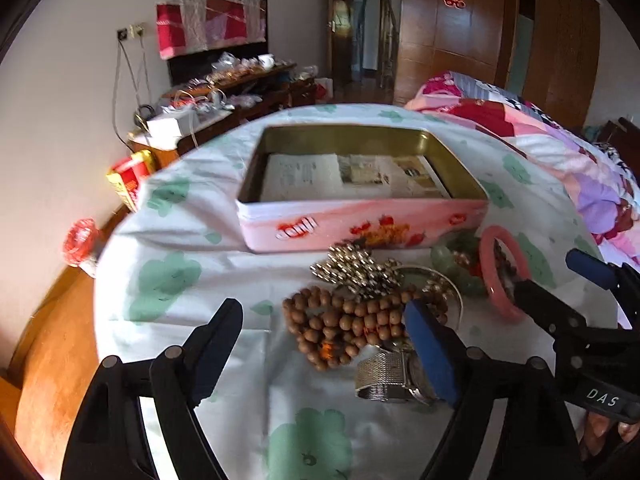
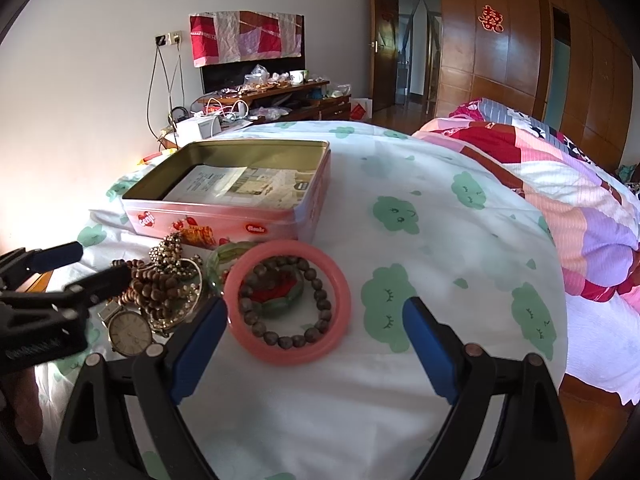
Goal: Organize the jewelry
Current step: 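Lift the bead strand with the left tool while the right tool approaches the pink bangle, then close the right tool on the pink bangle while the left tool holds the beads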
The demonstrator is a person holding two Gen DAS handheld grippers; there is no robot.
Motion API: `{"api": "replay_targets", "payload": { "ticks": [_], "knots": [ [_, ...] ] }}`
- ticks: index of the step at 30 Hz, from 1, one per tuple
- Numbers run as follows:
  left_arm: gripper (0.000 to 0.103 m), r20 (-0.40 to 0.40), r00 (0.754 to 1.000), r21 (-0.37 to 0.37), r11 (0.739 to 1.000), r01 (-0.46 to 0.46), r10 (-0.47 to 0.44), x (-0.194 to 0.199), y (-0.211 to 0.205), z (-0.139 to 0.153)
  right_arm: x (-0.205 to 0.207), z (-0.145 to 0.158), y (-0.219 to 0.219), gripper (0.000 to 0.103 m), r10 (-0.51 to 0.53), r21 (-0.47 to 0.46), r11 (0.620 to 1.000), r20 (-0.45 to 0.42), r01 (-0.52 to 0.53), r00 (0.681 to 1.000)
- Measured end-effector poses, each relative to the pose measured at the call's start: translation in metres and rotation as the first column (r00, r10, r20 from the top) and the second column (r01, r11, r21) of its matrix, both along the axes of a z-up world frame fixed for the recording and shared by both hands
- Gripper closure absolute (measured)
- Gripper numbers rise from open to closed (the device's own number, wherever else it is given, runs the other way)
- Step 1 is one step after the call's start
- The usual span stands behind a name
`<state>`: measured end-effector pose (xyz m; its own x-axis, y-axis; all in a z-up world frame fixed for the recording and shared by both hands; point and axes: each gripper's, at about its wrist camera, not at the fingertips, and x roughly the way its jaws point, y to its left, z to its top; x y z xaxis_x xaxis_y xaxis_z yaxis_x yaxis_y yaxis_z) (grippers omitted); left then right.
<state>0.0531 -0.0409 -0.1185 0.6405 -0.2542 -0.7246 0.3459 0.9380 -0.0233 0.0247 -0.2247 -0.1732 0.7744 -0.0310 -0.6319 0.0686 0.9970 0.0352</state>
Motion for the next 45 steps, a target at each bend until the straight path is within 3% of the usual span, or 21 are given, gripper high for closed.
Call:
{"api": "replay_targets", "payload": {
  "ticks": [1, 2, 4, 5, 6, 7, 10, 19, 24, 32, 34, 35, 36, 39, 45],
  "knots": [
    [0.027, -0.006, 1.0, -0.007, 1.0, 0.004, -0.004, 0.001, 0.0, -0.002, 0.0, 0.0, 0.0, 0.012, 0.001, 0.0, 1.0, 0.0, -0.001, 1.0],
    [0.045, -0.014, 1.0, -0.017, 1.0, 0.014, -0.014, 0.001, 0.0, -0.003, 0.0, 0.0, 0.0, 0.012, 0.001, 0.0, 1.0, 0.0, -0.001, 1.0],
    [0.062, -0.025, 0.998, -0.048, 0.997, 0.055, -0.056, -0.001, -0.001, -0.002, 0.0, -0.001, 0.001, 0.012, 0.002, 0.001, 1.0, -0.001, -0.002, 1.0],
    [0.074, -0.007, 0.998, -0.025, 0.998, 0.056, -0.056, -0.003, -0.003, -0.001, 0.0, -0.001, 0.001, 0.012, 0.003, 0.001, 1.0, -0.001, -0.003, 1.0],
    [0.092, 0.014, 0.998, -0.004, 0.998, 0.062, -0.062, -0.006, -0.005, 0.001, -0.001, -0.001, 0.001, 0.012, 0.003, 0.0, 1.0, -0.001, -0.003, 1.0],
    [0.096, 0.013, 0.998, 0.001, 0.998, 0.067, -0.067, -0.007, -0.004, 0.003, 0.0, -0.001, 0.001, 0.012, 0.005, -0.002, 1.0, -0.002, -0.005, 1.0],
    [0.097, 0.012, 0.998, -0.026, 0.997, 0.068, -0.068, -0.009, 0.001, 0.007, 0.001, -0.002, 0.001, 0.012, 0.011, -0.002, 1.0, -0.007, -0.011, 1.0],
    [0.097, 0.123, 0.99, -0.064, 0.995, 0.079, -0.071, -0.021, 0.011, 0.049, 0.01, 0.004, -0.018, 0.015, 0.009, 0.035, 0.999, -0.035, -0.007, 0.999],
    [0.097, 0.148, 0.986, -0.083, 0.993, 0.087, -0.074, -0.022, 0.012, 0.063, 0.017, 0.002, -0.022, 0.033, 0.038, 0.039, 0.999, -0.064, -0.035, 0.997],
    [0.097, 0.137, 0.987, -0.092, 0.991, 0.095, -0.082, -0.02, 0.012, 0.063, 0.032, -0.009, -0.025, 0.051, 0.07, 0.04, 0.997, -0.126, -0.065, 0.99],
    [0.097, 0.136, 0.987, -0.094, 0.991, 0.095, -0.082, -0.02, 0.012, 0.062, 0.036, -0.011, -0.027, 0.061, 0.078, 0.039, 0.997, -0.146, -0.073, 0.986],
    [0.097, 0.137, 0.987, -0.096, 0.991, 0.096, -0.083, -0.02, 0.011, 0.062, 0.038, -0.013, -0.027, 0.076, 0.1, 0.054, 0.994, -0.162, -0.092, 0.982],
    [0.097, 0.139, 0.987, -0.095, 0.991, 0.097, -0.083, -0.021, 0.011, 0.062, 0.039, -0.015, -0.028, 0.082, 0.113, 0.065, 0.992, -0.173, -0.103, 0.978],
    [0.097, 0.143, 0.986, -0.098, 0.991, 0.096, -0.081, -0.021, 0.011, 0.062, 0.035, -0.016, -0.027, 0.09, 0.132, 0.072, 0.99, -0.17, -0.122, 0.976],
    [0.097, 0.155, 0.985, -0.09, 0.992, 0.092, -0.077, -0.021, 0.011, 0.067, 0.026, -0.007, -0.028, 0.091, 0.144, 0.089, 0.987, -0.115, -0.135, 0.983]
  ]
}}
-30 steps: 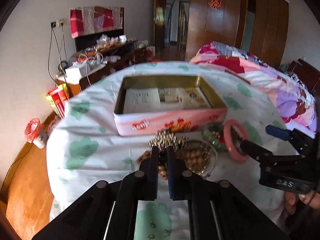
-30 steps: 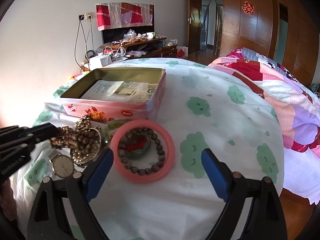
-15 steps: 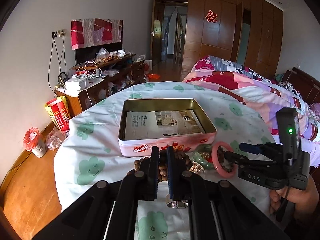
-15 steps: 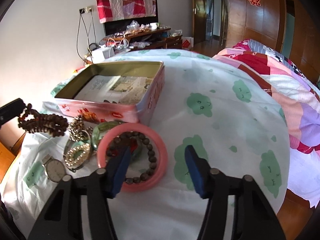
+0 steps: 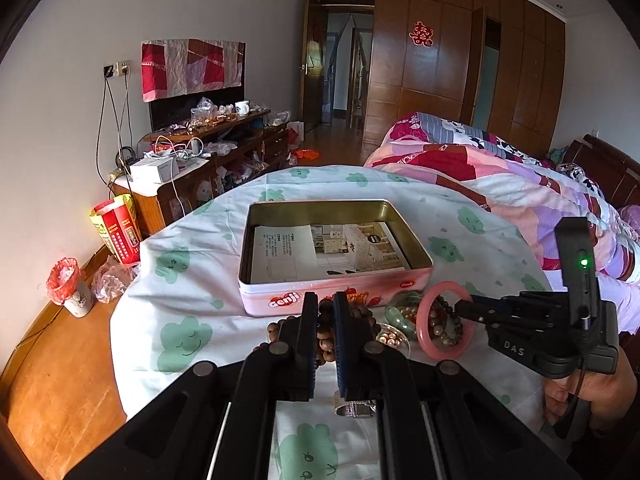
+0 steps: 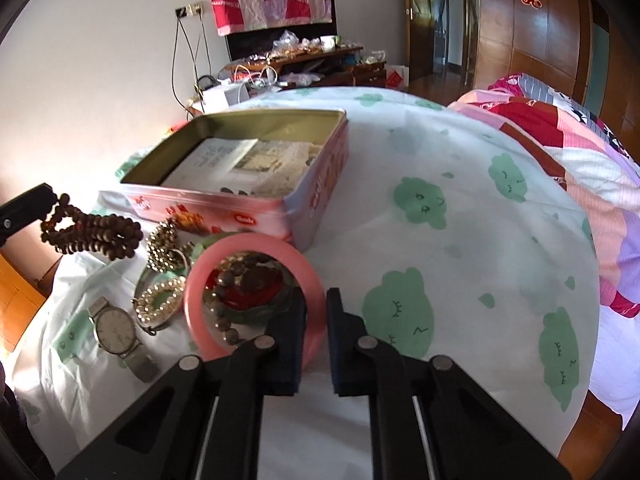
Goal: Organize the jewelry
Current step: 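Close the right tool on the pink bangle while the left tool holds the beads, then carry the beads in the left tool and bangle in the right tool over the tin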
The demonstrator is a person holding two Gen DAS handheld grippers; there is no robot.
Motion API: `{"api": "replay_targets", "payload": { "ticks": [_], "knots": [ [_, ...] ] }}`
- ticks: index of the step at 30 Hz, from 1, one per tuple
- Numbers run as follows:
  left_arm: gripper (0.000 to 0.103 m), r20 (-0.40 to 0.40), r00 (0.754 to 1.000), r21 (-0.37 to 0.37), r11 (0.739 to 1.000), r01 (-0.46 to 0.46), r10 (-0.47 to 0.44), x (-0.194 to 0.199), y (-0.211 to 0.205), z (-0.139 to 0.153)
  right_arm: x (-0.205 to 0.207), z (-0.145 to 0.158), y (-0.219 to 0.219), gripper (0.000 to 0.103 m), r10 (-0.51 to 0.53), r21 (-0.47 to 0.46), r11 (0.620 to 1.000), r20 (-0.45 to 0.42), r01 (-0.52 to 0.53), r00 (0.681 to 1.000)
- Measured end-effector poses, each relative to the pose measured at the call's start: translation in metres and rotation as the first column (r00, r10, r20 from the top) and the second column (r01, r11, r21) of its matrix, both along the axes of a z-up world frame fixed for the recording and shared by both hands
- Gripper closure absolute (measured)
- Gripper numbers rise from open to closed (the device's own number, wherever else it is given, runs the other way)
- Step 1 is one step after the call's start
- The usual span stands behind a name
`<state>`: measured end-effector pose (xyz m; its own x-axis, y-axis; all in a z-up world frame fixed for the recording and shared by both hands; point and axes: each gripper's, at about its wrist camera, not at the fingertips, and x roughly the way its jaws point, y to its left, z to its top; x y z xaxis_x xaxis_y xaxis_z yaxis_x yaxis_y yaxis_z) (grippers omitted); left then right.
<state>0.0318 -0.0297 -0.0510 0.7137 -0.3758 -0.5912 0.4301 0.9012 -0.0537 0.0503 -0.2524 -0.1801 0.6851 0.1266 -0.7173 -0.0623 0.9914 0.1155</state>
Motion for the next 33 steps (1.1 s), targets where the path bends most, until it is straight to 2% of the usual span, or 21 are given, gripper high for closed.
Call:
{"api": "replay_targets", "payload": {
  "ticks": [10, 18, 33],
  "knots": [
    [0.097, 0.055, 0.998, 0.028, 0.999, -0.023, 0.022, 0.007, 0.001, 0.022, -0.005, 0.03, -0.002, 0.091, -0.018, -0.026, 0.999, 0.092, 0.02, 0.996],
    [0.097, 0.099, 0.994, 0.048, 0.998, -0.039, 0.035, 0.031, -0.005, 0.036, 0.013, 0.049, -0.002, 0.091, -0.009, -0.057, 0.998, 0.124, 0.016, 0.992],
    [0.096, 0.098, 0.993, 0.118, 0.99, -0.072, 0.061, 0.083, -0.02, 0.029, 0.06, 0.071, 0.016, 0.091, 0.048, -0.12, 0.992, 0.143, -0.031, 0.989]
  ]
}}
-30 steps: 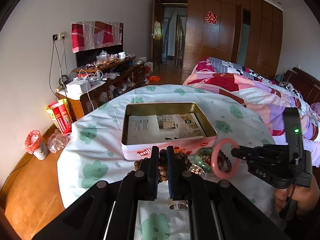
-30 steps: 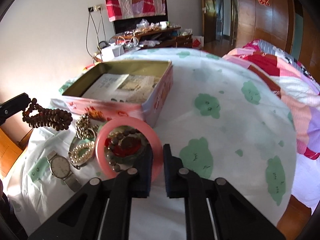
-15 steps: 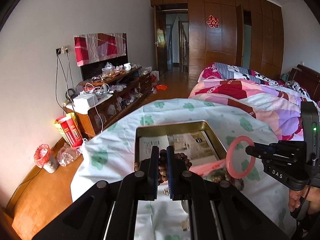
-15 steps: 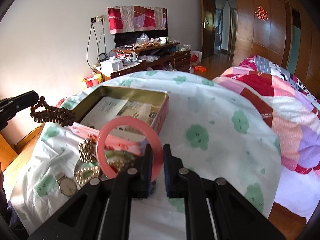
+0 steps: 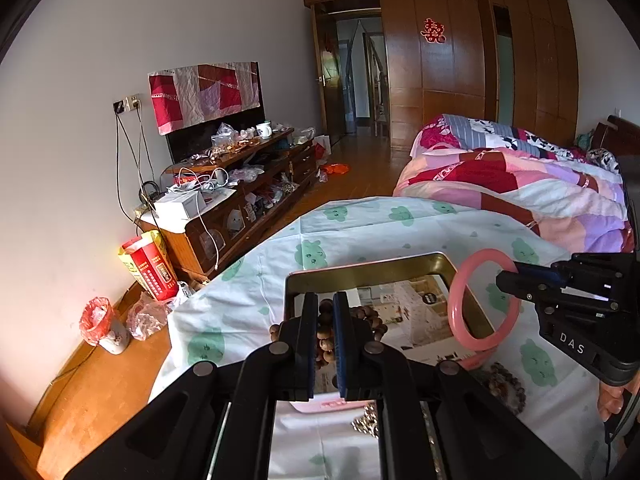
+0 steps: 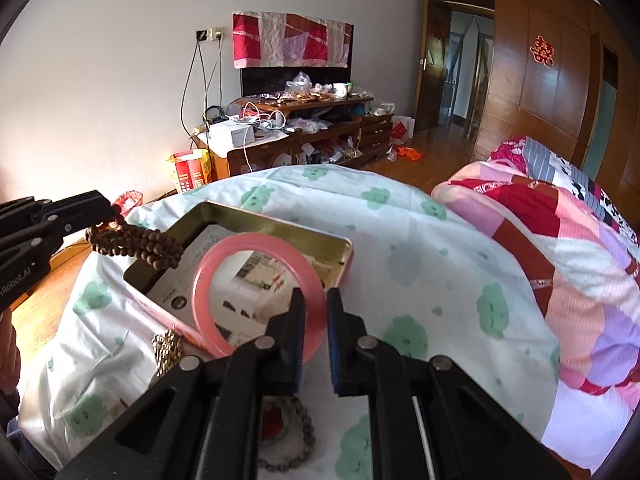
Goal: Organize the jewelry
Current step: 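Carry the beads in the left tool and bangle in the right tool over the tin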
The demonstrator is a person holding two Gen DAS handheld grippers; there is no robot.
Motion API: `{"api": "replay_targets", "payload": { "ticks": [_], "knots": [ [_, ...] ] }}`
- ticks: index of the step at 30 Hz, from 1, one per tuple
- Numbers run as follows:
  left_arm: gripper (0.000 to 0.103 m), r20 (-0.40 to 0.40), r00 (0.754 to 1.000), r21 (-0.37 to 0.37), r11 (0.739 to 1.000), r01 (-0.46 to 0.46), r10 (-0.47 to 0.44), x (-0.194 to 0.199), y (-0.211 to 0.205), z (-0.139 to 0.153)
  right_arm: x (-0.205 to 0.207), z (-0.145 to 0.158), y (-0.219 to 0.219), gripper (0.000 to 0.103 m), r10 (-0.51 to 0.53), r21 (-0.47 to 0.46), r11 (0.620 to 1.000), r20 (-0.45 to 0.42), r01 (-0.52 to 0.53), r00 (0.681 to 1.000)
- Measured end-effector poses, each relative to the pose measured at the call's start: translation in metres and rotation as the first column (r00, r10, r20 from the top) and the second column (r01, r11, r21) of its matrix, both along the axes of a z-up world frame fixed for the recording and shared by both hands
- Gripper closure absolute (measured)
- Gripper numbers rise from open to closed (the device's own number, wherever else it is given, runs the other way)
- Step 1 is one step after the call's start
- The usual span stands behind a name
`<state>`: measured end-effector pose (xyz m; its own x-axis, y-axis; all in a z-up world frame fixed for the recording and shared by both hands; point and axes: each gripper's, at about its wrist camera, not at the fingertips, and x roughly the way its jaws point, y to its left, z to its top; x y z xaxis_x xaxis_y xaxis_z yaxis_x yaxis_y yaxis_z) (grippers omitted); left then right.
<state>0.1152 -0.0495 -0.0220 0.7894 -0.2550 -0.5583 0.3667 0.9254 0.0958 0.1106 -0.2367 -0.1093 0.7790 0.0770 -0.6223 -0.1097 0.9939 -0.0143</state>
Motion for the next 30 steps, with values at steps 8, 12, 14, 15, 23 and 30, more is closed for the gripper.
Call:
{"api": "replay_targets", "payload": {
  "ticks": [8, 12, 14, 15, 23, 30],
  "knots": [
    [0.096, -0.018, 1.0, 0.035, 0.999, -0.009, 0.01, 0.019, -0.012, -0.013, 0.025, -0.006, 0.005, 0.091, -0.007, -0.01, 1.0, -0.008, 0.006, 1.0],
    [0.096, -0.028, 0.999, 0.05, 0.999, -0.017, 0.018, 0.027, -0.016, -0.02, 0.033, -0.01, 0.009, 0.091, 0.002, -0.025, 1.0, -0.018, -0.002, 1.0],
    [0.096, -0.034, 0.999, 0.059, 0.998, -0.019, 0.021, 0.031, -0.018, -0.024, 0.036, -0.011, 0.011, 0.091, 0.003, -0.028, 1.0, -0.021, -0.004, 1.0],
    [0.096, -0.038, 0.999, 0.062, 0.998, -0.018, 0.02, 0.032, -0.017, -0.026, 0.038, -0.013, 0.012, 0.091, 0.003, -0.03, 1.0, -0.023, -0.004, 1.0],
    [0.096, -0.052, 0.998, 0.086, 0.996, -0.012, 0.017, 0.038, -0.023, -0.037, 0.045, -0.023, 0.016, 0.091, -0.003, -0.042, 0.999, -0.036, 0.002, 0.999],
    [0.096, -0.077, 0.997, 0.102, 0.995, -0.009, 0.017, 0.046, -0.026, -0.049, 0.049, -0.026, 0.015, 0.091, -0.013, -0.047, 0.999, -0.038, 0.012, 0.999]
  ]
}}
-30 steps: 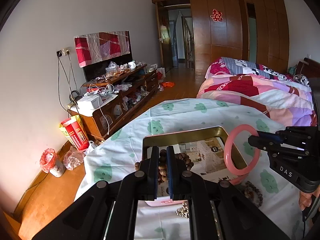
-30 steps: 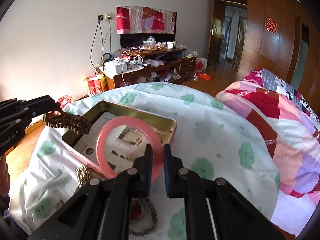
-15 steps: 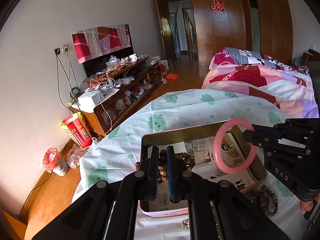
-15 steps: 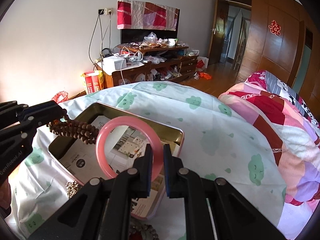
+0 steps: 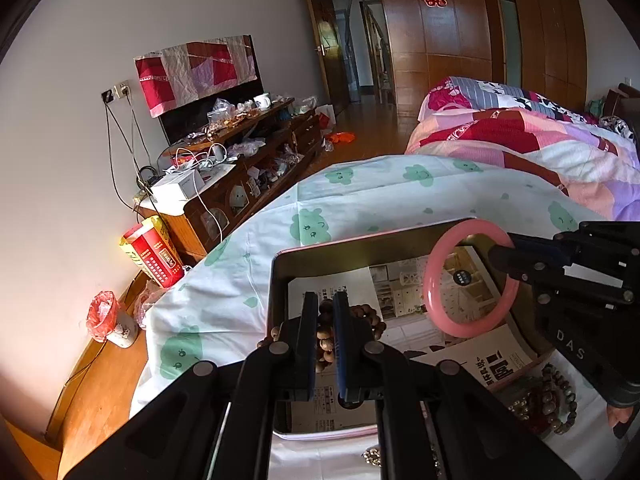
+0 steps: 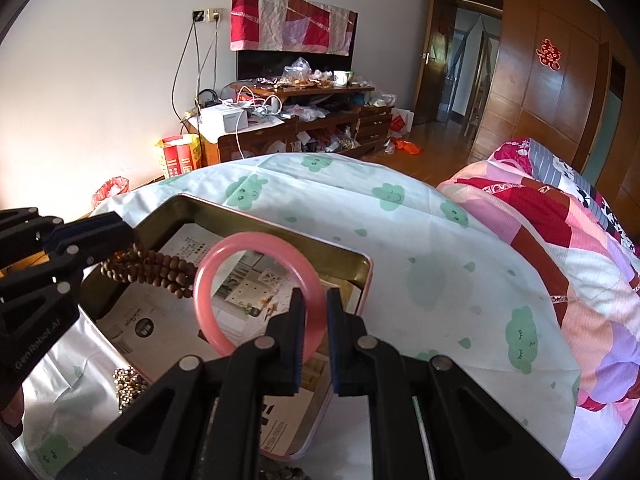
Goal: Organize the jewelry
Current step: 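Carry the beads in the left tool and bangle in the right tool over the tin, then open both tools to drop the beads and bangle into the tin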
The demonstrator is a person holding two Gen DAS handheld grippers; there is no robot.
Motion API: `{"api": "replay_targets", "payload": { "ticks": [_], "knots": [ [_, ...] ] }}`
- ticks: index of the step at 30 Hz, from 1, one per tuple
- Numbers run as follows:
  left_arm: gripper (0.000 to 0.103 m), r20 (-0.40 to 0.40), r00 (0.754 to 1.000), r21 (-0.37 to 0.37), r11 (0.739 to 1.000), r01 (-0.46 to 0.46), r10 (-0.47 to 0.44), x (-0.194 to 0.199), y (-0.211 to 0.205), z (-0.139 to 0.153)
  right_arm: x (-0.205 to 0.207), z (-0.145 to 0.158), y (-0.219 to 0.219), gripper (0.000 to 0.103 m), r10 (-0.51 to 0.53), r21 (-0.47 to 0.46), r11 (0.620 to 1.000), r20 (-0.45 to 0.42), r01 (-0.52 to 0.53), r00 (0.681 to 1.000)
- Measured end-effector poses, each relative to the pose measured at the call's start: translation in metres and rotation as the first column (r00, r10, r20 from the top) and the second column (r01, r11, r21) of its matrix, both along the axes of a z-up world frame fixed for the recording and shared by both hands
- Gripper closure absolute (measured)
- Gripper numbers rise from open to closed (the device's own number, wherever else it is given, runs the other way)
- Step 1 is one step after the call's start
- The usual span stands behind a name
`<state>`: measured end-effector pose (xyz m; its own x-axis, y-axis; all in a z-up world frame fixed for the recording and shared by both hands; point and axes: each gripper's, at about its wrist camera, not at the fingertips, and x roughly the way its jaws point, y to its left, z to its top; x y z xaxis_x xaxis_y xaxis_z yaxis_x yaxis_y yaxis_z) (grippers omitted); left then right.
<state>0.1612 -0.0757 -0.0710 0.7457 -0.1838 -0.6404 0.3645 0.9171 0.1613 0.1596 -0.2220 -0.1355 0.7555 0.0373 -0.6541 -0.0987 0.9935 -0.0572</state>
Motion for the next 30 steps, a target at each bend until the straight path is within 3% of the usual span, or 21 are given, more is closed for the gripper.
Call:
{"api": "replay_targets", "payload": {
  "ticks": [8, 9, 10, 11, 13, 14, 17, 26, 30],
  "knots": [
    [0.095, -0.017, 1.0, 0.005, 1.0, 0.007, -0.007, 0.001, -0.001, -0.003, 0.002, -0.003, 0.0, 0.09, 0.007, 0.019, 1.0, -0.006, -0.006, 1.0],
    [0.093, -0.022, 1.0, 0.005, 1.0, 0.007, -0.007, 0.002, -0.001, -0.003, 0.001, -0.003, 0.0, 0.085, 0.005, 0.022, 1.0, -0.001, -0.005, 1.0],
    [0.082, -0.025, 1.0, 0.01, 1.0, 0.001, -0.001, 0.003, 0.0, -0.003, 0.001, -0.002, -0.001, 0.084, 0.002, 0.024, 1.0, 0.002, -0.002, 1.0],
    [0.061, -0.025, 1.0, 0.014, 1.0, -0.003, 0.004, 0.003, 0.0, -0.004, 0.0, -0.002, -0.002, 0.082, -0.002, 0.03, 1.0, 0.002, 0.002, 1.0],
    [0.029, -0.007, 1.0, 0.021, 0.999, -0.028, 0.028, 0.002, 0.002, -0.003, -0.001, -0.003, -0.003, 0.081, -0.011, 0.031, 0.999, 0.002, 0.011, 1.0],
    [0.027, 0.014, 0.999, 0.016, 0.999, -0.032, 0.032, 0.0, 0.003, -0.002, -0.001, -0.004, -0.004, 0.079, -0.017, 0.03, 0.999, -0.001, 0.017, 1.0],
    [0.027, 0.021, 0.999, 0.025, 0.999, -0.029, 0.028, -0.001, 0.003, -0.002, -0.003, -0.006, -0.006, 0.067, -0.028, 0.028, 0.999, -0.003, 0.028, 1.0],
    [0.027, 0.014, 0.999, 0.033, 0.999, -0.037, 0.036, -0.001, 0.004, -0.006, -0.008, -0.008, -0.005, 0.067, -0.033, 0.029, 0.999, -0.002, 0.033, 0.999],
    [0.027, 0.013, 0.999, 0.037, 0.998, -0.043, 0.043, -0.002, 0.004, -0.007, -0.009, -0.008, -0.005, 0.058, -0.034, 0.025, 0.999, -0.002, 0.034, 0.999]
  ]
}}
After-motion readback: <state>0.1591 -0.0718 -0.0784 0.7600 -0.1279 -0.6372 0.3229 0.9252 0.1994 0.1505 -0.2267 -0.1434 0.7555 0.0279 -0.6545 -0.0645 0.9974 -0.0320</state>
